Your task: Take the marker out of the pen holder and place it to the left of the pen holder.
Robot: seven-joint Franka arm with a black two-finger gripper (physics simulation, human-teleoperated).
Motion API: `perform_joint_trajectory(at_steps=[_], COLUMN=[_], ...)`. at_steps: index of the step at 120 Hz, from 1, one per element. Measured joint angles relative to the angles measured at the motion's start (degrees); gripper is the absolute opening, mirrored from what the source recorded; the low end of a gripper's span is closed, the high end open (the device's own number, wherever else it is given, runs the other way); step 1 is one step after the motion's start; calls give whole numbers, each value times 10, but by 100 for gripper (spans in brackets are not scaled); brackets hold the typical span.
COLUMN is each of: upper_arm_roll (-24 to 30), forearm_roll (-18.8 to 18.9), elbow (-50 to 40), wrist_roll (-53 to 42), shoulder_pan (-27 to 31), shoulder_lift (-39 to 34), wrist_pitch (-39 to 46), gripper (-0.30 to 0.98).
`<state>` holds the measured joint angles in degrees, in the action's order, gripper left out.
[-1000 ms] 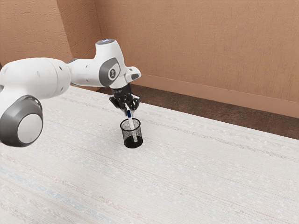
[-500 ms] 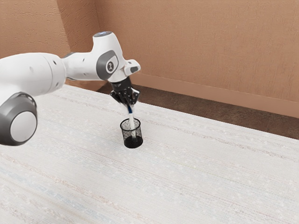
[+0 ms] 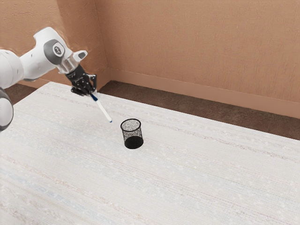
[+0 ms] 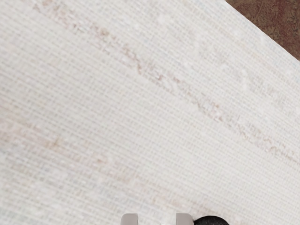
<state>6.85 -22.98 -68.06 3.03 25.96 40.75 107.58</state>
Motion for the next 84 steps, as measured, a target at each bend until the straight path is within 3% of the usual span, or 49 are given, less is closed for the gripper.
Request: perform_joint_trajectory(at_steps=[8,20,29,37,53,63,73,84], upper_arm_roll=[27,36,35,33,32,33,32,-78], forearm_roll=[-56,-129,-159,-160,-118,-49,35,84], elbow=[21,28,28,23,11,8,-40,-131], wrist_roll=[0,0,-1,-2,-3,-5,-13,-20], shoulder_pan=[55,92,101,101,102,85,-5,-189], shoulder_lift=[58,97,110,116,123,99,-63,-273], wrist_pitch=[-43,-82,-93,-98,-104,-109,-129,-160], gripper=[-7,-4,7,23,44,52,58,61])
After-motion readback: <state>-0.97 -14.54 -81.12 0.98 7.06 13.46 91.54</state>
